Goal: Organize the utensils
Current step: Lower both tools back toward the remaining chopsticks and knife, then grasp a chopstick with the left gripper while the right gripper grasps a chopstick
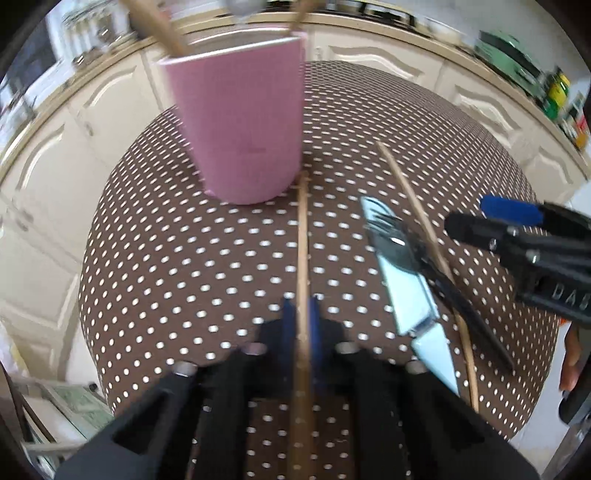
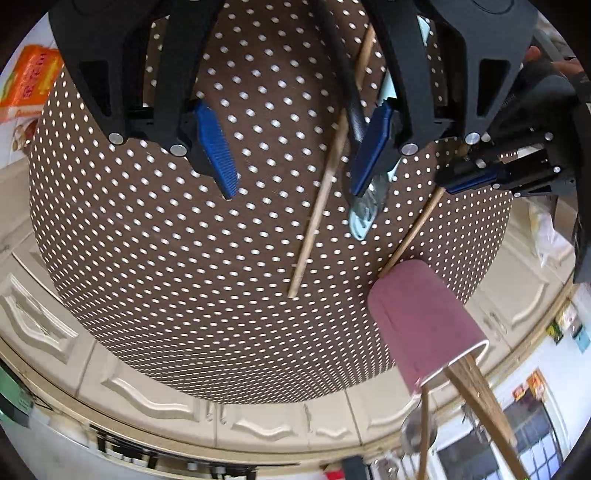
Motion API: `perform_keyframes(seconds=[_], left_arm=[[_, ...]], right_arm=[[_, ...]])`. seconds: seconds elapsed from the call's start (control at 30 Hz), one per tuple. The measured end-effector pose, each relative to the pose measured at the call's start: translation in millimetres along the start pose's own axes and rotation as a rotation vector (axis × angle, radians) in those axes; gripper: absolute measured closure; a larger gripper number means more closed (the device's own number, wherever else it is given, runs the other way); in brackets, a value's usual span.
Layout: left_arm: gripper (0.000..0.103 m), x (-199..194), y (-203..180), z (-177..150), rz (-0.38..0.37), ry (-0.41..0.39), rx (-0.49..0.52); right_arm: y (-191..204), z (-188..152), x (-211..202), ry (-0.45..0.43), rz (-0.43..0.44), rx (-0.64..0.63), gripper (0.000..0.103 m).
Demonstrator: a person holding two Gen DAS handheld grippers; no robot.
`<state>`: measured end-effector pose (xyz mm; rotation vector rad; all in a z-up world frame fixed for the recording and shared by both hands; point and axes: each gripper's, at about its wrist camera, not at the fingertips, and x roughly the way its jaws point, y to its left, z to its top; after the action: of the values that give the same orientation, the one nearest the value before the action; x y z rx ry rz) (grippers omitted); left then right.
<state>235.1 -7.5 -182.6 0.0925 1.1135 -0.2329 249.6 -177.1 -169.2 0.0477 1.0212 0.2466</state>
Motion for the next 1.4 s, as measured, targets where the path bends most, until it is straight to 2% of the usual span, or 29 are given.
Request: perform_keyframes(seconds=[0.07, 0.17, 0.23, 0.3, 0.4, 0.53, 0.77, 0.97, 1.07, 1.23, 1.4], left_arm=[[0.097, -3, 5, -4, -0.023, -0.005, -0.029], [0.096, -7, 8, -9, -0.016, -0.015, -0.03], [0.096, -9, 13, -12, -0.026, -0.016, -0.043], [0.097, -12, 14, -14, -0.046, -0.01, -0.054], [0.097, -14, 19, -20, -0.066, 0.002, -0.072], [0.097, -11, 18, -17, -0.076, 0.019, -0.082], [0.096, 1, 15, 2, -0.063, 0.047, -0.087], [0.097, 2, 10, 7, -0.077, 0.017, -0.079], [0.098, -8, 4, 5, -0.098, -0.05, -0.077], [0.098, -42, -10, -6, -0.174, -0.19, -0.036], [0.097, -78, -20, -25, -0.246, -0.323, 0.012]], right_arm=[[6, 5, 7, 0.03, -0.01, -0.015, 0.041], [13, 11, 19, 0.073, -0.04, -0.026, 0.053], [14, 12, 26, 0.102, -0.047, -0.03, 0.065], [18, 13, 30, 0.111, -0.063, -0.05, 0.069], [22, 16, 33, 0.12, -0.032, -0.058, 0.093], [25, 19, 32, 0.093, 0.003, -0.038, 0.096], [15, 21, 1, -0.037, 0.037, 0.005, 0.097], [1, 24, -35, -0.161, 0.032, 0.023, 0.097], [-6, 25, -52, -0.235, 0.017, 0.03, 0.097], [-9, 15, -86, -0.376, 0.042, 0.048, 0.097], [1, 10, -121, -0.481, 0.073, 0.034, 0.097]])
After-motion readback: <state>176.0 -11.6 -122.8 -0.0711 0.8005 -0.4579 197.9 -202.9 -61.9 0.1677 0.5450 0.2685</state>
